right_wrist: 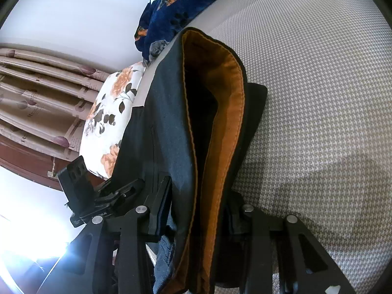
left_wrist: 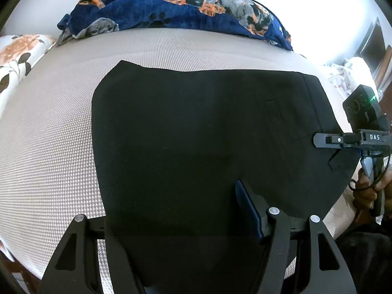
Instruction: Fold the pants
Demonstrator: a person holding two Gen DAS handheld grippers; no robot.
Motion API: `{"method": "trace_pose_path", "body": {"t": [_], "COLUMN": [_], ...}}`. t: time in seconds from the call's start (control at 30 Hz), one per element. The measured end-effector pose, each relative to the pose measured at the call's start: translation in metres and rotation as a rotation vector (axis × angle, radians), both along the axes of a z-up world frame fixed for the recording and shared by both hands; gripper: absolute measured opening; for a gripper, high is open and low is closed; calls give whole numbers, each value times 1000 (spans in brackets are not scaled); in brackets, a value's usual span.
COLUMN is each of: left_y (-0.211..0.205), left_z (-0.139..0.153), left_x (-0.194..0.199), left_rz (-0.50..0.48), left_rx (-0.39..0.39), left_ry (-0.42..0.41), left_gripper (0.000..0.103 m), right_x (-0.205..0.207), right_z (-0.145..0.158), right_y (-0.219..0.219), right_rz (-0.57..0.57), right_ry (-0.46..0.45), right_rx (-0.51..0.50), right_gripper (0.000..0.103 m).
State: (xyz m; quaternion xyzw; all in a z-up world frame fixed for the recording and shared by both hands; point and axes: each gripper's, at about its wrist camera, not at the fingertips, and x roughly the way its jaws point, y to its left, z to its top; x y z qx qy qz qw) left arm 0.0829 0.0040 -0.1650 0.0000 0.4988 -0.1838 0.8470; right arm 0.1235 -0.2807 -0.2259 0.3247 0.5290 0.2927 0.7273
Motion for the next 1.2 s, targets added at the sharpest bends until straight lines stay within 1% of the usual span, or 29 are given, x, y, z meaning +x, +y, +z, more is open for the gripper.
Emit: {"method": "trace_pose_path", "body": {"t": [0.1, 0.17, 0.2, 0.23, 0.3, 0.43, 0.67, 0.77, 0.8, 0.83, 0.9, 0.97, 1.0, 1.03, 1.13, 1.2], "left_y": [-1, -2, -3, -4, -6, -2, 0, 7, 9, 10, 7, 5, 6, 7, 11, 11], "left_z": [0, 1, 2, 4, 5, 7, 6, 3, 1, 1, 2, 4, 5, 7, 12, 17], "left_x": [-1, -1, -1, -2, -3, -2, 2, 6, 8, 9, 10, 8, 8, 7, 9, 9], "left_rz": [-2, -3, -5, -7, -8, 9, 18, 32, 34, 31, 10, 3, 9, 15, 36, 29], "left_rx": [7, 7, 7, 15, 28, 14, -5, -50, -65, -79, -76, -69, -68, -65, -80, -80], "left_ry": [-11, -20, -25, -34, -43, -33, -1, 44, 59, 69, 69, 52, 42, 35, 34, 26], "left_gripper": [63, 58, 52, 49, 47, 40, 40, 45, 50, 50, 50, 42, 33, 27, 19, 16], "right_x": [2, 1, 2, 1, 2, 4, 5, 5, 4, 4, 4, 3, 4, 4, 4, 5], "right_z": [1, 4, 5, 7, 9, 10, 12, 10, 8, 7, 6, 6, 6, 6, 9, 13], "right_y": [0, 3, 5, 9, 12, 12, 15, 14, 13, 12, 9, 9, 8, 9, 10, 12], "right_rz": [1, 1, 4, 4, 5, 8, 12, 12, 10, 6, 5, 4, 6, 8, 9, 12], "right_ry": [-3, -8, -15, -17, -21, -19, -17, -12, -9, -3, -1, -1, -1, -3, -10, -14], "right_rx": [-4, -23, -41, -51, -69, -75, -75, -68, -61, -51, -45, -48, -46, -49, -51, -56], "right_gripper": [32, 32, 32, 32, 32, 32, 32, 32, 32, 32, 32, 32, 32, 32, 29, 28]}}
